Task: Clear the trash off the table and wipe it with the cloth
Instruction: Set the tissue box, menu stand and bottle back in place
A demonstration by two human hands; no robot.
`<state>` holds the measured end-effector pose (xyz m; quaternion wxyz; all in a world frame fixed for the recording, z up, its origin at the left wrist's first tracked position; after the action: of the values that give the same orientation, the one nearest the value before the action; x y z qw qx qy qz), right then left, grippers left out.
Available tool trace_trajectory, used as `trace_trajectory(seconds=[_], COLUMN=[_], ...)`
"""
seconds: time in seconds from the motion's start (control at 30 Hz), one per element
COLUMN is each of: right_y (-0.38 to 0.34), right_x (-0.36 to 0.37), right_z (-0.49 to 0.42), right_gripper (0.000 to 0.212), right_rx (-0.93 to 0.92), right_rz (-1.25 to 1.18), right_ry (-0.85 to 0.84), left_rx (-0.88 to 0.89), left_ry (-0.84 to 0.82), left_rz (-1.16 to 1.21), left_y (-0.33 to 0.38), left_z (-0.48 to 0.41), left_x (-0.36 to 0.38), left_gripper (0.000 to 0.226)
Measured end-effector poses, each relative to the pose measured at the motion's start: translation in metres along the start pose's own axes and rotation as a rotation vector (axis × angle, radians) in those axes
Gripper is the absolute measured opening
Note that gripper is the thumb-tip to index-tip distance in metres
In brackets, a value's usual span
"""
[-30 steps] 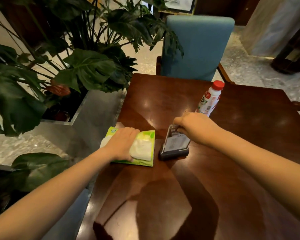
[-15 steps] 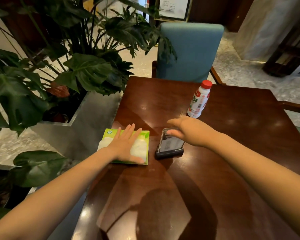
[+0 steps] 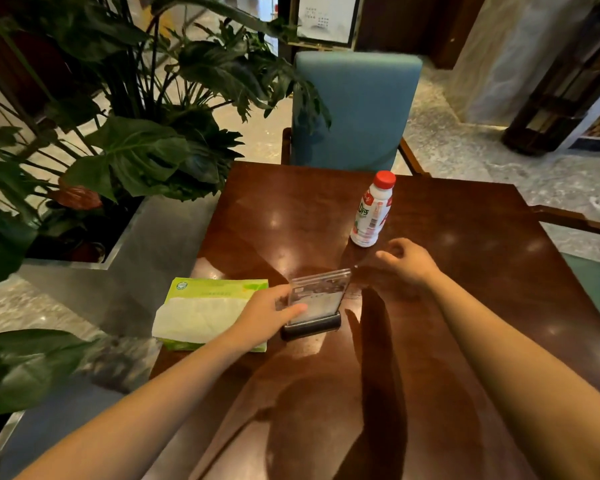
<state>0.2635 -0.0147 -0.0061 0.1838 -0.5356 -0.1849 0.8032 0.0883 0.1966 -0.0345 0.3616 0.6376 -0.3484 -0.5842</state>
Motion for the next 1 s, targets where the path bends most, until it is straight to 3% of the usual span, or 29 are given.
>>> trace_trajectory(seconds=[0.07, 0.2, 0.37, 0.57, 0.8, 1.0], right_y=[-0.003, -0.016, -0.026, -0.035, -0.029, -0.003], right_x=[-0.002, -0.006, 0.002, 0.013, 0.021, 0.001], right_z=[-0.014, -0.044, -0.078, -0.104, -0.111, -0.063], right_gripper=[0.066, 0.069, 0.070, 0.073, 0.065, 0.069], right_rx=[0.025, -0.003, -0.028, -0.007, -0.029, -0.148], right_rz=[-0.067, -0.122, -0.282, -0.527, -0.562, -0.639], right_ry=[0.027, 0.056, 0.050, 0.092, 0.152, 0.135], left_rx=[-0.025, -0.026, -0.017, -0.050, -0.075, -0.097], left_ry=[0.047, 0.071, 0.033, -0.022, -0.048, -0.053], left_rz=[-0.007, -0.064, -0.122, -0.094, -0.053, -0.033], left_y=[0.000, -0.002, -0.006, -0.010, -0.009, -0.011], left_z=[-0.004, -0.006, -0.011, -0.013, -0.014, -0.013], left_x=[0.002, 0.001, -0.001, -0.003, -0.005, -0.005], left_gripper=[0.005, 0.039, 0.050, 0.052, 0.051, 0.045])
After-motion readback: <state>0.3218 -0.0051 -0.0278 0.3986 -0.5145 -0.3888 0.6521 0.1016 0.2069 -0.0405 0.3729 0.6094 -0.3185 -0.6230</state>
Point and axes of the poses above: each hand's wrist, its own z-axis away from the middle knuckle, its own x-axis out of the palm, y = z × x, the point moved 2 cm from there along -z, towards the middle knuckle, and after that the axes turned 10 degrees about x, right-handed, at the moved point
